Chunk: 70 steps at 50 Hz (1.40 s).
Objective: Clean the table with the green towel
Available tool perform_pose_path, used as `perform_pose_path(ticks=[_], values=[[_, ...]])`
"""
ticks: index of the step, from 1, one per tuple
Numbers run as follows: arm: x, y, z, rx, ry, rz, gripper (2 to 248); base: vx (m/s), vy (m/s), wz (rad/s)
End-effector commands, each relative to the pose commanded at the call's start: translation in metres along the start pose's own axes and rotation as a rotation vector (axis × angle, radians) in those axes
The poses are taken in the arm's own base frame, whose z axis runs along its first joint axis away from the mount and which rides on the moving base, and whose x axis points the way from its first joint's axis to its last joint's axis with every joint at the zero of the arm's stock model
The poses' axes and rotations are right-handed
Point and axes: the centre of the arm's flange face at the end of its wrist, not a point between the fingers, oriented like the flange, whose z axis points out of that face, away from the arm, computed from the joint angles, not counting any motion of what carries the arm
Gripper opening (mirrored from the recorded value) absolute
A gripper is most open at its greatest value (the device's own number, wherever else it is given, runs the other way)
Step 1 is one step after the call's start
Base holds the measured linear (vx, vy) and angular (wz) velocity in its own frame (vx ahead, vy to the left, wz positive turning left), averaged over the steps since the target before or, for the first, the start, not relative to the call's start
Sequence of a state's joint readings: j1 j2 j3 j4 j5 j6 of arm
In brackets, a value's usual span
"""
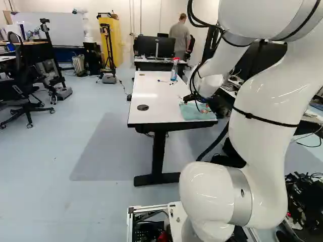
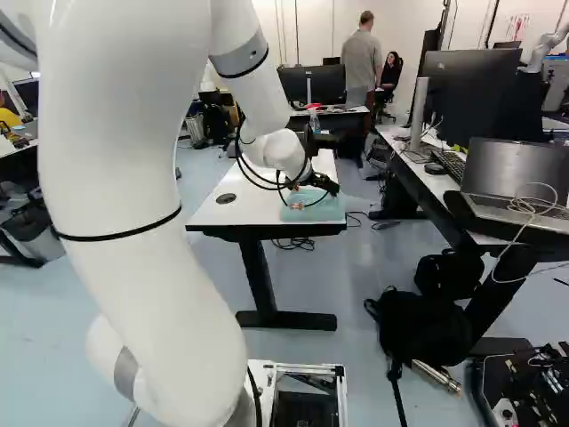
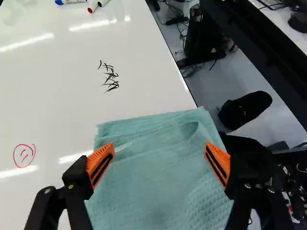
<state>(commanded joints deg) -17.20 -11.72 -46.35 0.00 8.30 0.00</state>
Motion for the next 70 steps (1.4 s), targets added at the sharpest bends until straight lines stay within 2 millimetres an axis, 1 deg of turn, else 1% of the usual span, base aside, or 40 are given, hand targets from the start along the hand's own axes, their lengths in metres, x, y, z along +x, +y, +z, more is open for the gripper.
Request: perform_pose_path(ticks=[39, 40, 44, 45, 49, 50, 55, 56, 60, 61, 65, 66, 70], values=[[-0.0045, 0.0000, -0.0001, 0.000, -0.050, 0.000, 247, 0.000, 0.000, 0.000], [-0.0045, 0.0000, -0.0001, 0.000, -0.050, 0.000, 241, 0.000, 0.000, 0.000], [-0.0045, 0.0000, -0.0001, 0.000, -0.050, 0.000, 241, 0.000, 0.000, 0.000], [-0.0045, 0.0000, -0.0001, 0.000, -0.050, 0.000, 203, 0.000, 0.000, 0.000], [-0.0045, 0.0000, -0.0001, 0.000, -0.050, 0.000, 203, 0.000, 0.000, 0.000], [-0.0045, 0.0000, -0.0001, 0.000, -0.050, 0.000, 165, 0.000, 0.000, 0.000], [-0.0045, 0.0000, -0.0001, 0.000, -0.050, 0.000, 165, 0.000, 0.000, 0.000], [-0.0045, 0.0000, -0.0001, 0.000, -0.050, 0.000, 126, 0.000, 0.000, 0.000], [-0.0045, 0.0000, -0.0001, 0.000, -0.050, 0.000, 126, 0.000, 0.000, 0.000], [-0.0045, 0.0000, -0.0001, 0.000, -0.050, 0.000, 88, 0.000, 0.000, 0.000], [-0.0045, 0.0000, -0.0001, 0.000, -0.050, 0.000, 88, 0.000, 0.000, 0.000], [-0.0045, 0.0000, -0.0001, 0.000, -0.050, 0.000, 51, 0.000, 0.000, 0.000], [-0.0045, 0.0000, -0.0001, 0.000, -0.050, 0.000, 51, 0.000, 0.000, 0.000]])
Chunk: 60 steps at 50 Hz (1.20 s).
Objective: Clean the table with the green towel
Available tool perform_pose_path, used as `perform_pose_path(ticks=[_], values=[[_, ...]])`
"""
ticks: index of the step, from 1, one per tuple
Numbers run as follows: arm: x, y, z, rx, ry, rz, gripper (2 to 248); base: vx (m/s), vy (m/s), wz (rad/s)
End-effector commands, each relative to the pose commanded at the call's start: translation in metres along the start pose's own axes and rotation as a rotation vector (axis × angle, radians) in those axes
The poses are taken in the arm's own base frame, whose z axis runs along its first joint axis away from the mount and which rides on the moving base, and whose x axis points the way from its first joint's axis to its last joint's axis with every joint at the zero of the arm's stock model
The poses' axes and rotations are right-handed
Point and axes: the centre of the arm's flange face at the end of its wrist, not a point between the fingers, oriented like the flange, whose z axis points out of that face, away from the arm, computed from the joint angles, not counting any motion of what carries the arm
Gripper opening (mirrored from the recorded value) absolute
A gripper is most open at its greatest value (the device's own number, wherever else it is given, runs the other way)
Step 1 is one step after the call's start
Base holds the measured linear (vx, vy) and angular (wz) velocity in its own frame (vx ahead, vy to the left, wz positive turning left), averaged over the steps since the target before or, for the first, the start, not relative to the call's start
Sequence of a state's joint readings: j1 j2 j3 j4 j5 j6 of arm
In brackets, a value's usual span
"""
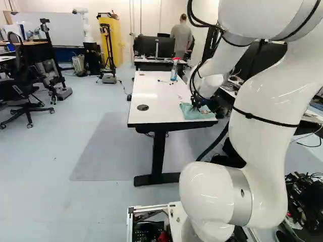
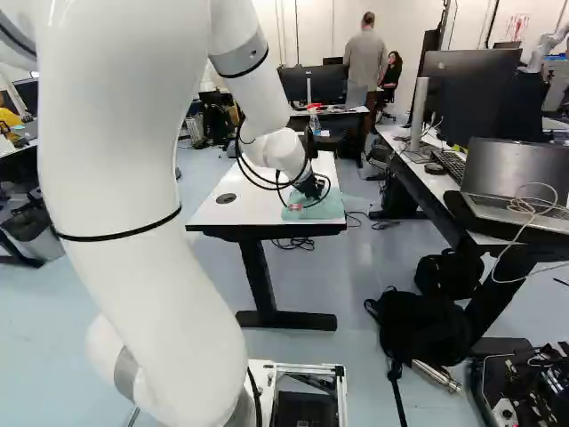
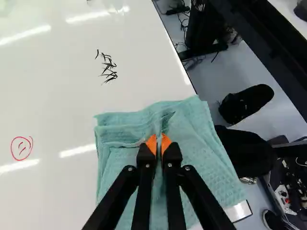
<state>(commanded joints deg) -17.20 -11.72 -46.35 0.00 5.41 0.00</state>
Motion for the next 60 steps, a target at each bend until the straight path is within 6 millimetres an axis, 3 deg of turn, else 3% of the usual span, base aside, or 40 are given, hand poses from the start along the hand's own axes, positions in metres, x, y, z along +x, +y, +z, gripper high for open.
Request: perform_pose_path(ticks=[1, 13, 45, 60], values=[[0.000, 0.000, 0.000, 0.000, 0.000, 0.000, 23, 0.000, 0.000, 0.000], [0.001, 0.000, -0.003, 0.000, 0.005, 0.000, 21, 0.000, 0.000, 0.000], [0.016, -0.001, -0.038, 0.001, 0.077, -0.001, 21, 0.000, 0.000, 0.000], [0.037, -0.017, -0.044, 0.024, 0.117, -0.025, 21, 0.000, 0.000, 0.000]])
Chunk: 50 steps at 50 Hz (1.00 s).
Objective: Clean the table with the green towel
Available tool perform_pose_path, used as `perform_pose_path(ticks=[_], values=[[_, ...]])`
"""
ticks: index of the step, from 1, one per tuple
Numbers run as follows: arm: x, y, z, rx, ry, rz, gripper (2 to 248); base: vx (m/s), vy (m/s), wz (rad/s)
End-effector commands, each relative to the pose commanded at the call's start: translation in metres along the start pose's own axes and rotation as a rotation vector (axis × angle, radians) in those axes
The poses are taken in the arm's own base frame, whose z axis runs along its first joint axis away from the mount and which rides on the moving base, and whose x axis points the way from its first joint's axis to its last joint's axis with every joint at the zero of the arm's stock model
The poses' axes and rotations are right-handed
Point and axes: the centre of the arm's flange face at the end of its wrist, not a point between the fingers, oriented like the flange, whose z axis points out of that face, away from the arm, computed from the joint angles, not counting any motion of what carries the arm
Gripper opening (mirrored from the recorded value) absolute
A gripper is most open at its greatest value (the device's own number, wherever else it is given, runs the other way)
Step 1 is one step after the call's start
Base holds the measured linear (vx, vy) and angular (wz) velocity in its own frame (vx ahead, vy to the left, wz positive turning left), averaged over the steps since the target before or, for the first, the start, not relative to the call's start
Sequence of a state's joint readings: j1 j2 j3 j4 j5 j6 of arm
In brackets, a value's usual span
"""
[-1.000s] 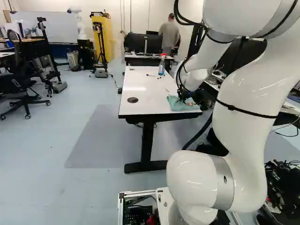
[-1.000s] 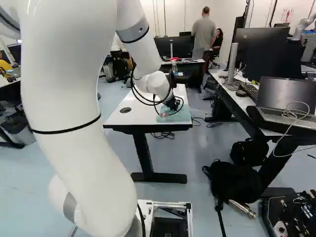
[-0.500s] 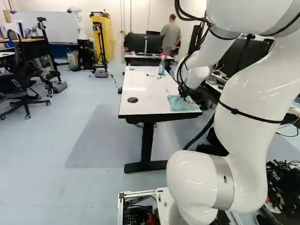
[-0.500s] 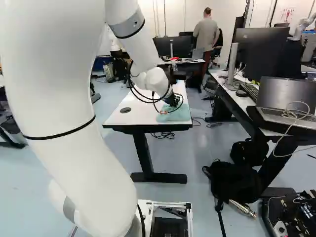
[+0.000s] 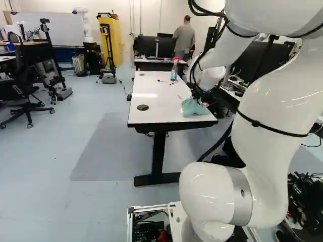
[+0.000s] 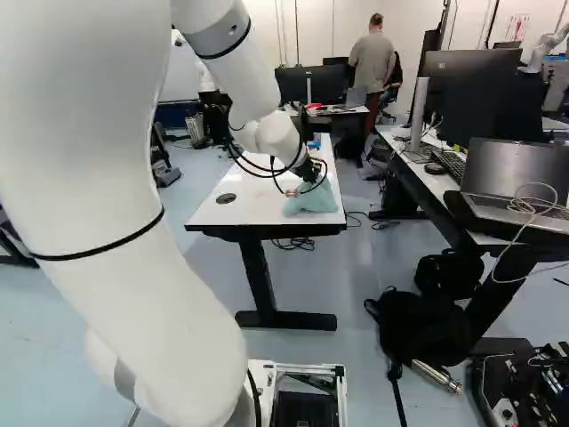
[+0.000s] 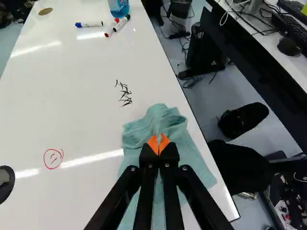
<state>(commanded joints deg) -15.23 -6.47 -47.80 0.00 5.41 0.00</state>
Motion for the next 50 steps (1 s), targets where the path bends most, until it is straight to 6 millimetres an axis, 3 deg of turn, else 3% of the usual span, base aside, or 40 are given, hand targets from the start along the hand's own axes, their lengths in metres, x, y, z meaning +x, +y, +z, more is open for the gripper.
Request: perform_pose_path(ticks=[14, 50], values=[[0.015, -0.022, -0.007, 0.031, 0.034, -0.028, 21, 0.000, 0.000, 0.000], [0.019, -0.083, -0.003, 0.118, 0.036, -0.107, 21, 0.000, 0.000, 0.000]])
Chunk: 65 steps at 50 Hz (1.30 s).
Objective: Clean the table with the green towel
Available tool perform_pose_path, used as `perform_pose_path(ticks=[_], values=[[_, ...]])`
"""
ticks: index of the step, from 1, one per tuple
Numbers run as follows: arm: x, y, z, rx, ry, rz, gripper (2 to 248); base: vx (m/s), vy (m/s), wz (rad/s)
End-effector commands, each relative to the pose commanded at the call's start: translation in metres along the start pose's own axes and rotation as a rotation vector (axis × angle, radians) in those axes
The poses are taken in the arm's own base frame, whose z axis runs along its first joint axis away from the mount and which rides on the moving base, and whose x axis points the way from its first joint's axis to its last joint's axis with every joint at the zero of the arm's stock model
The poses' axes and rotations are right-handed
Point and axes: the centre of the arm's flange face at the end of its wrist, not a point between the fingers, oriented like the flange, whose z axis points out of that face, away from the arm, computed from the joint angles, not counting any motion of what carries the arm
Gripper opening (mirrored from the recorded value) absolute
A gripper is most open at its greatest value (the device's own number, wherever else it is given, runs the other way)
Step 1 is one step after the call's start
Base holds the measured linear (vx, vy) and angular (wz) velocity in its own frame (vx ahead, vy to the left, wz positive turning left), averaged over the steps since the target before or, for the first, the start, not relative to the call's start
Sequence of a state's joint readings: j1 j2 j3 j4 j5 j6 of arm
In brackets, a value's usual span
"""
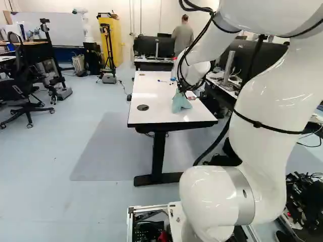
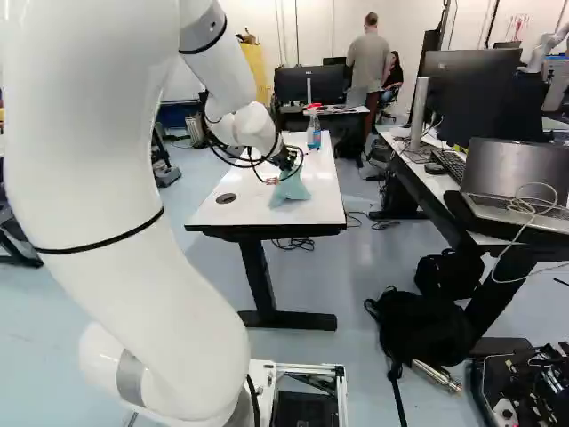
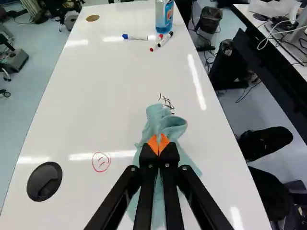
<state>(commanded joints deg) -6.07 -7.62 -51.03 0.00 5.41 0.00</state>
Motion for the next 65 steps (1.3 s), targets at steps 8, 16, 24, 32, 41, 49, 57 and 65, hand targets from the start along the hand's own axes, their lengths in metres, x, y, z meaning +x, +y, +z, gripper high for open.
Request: perform_pose_path(ticks=[8, 16, 24, 32, 41, 49, 57, 65], values=[[0.001, -0.013, 0.001, 0.019, 0.000, -0.017, 21, 0.000, 0.000, 0.000], [0.002, -0.026, 0.002, 0.038, 0.001, -0.033, 21, 0.000, 0.000, 0.000], [0.002, -0.040, 0.003, 0.057, 0.001, -0.050, 21, 0.000, 0.000, 0.000], [0.003, -0.053, 0.003, 0.075, 0.002, -0.066, 21, 0.000, 0.000, 0.000], [0.003, -0.068, 0.004, 0.096, 0.002, -0.084, 21, 0.000, 0.000, 0.000], [0.003, -0.081, 0.004, 0.115, 0.003, -0.100, 21, 0.000, 0.000, 0.000], [0.003, -0.083, 0.004, 0.118, 0.003, -0.103, 21, 0.000, 0.000, 0.000], [0.002, -0.083, 0.006, 0.118, 0.000, -0.103, 21, 0.000, 0.000, 0.000]])
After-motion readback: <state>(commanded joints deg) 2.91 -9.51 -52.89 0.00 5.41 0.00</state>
